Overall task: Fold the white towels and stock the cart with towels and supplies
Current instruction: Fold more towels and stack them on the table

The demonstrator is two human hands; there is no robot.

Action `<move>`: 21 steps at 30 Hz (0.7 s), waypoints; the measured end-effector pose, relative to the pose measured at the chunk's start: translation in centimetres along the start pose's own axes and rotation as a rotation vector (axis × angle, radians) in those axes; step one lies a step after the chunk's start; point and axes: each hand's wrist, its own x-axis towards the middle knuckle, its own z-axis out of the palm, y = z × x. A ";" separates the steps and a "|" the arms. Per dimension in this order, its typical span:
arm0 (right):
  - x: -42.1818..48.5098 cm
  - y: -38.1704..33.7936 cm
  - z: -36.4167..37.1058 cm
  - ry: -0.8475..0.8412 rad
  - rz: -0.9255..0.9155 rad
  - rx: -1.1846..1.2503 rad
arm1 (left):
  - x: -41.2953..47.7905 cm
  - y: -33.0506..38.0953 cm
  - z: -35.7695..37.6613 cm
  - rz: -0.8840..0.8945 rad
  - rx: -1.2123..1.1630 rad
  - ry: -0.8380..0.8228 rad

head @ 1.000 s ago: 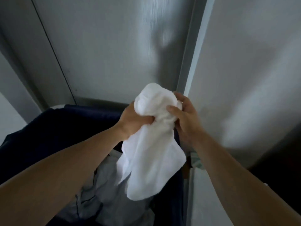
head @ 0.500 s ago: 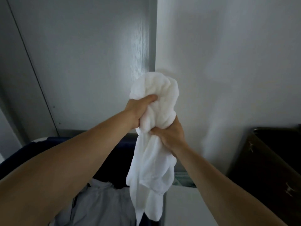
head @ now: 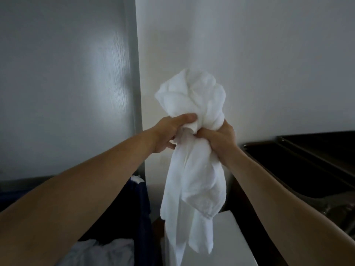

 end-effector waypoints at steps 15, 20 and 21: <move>-5.0 25.4 -16.0 -0.548 0.669 -0.454 | 4.2 -12.8 12.2 -0.164 0.397 0.282; -4.0 26.5 -17.2 -0.680 0.609 -0.776 | 3.8 -13.7 13.2 -0.279 0.159 0.450; -3.5 25.4 -16.7 -0.645 0.517 -0.746 | 3.6 -13.6 13.3 -0.291 0.110 0.476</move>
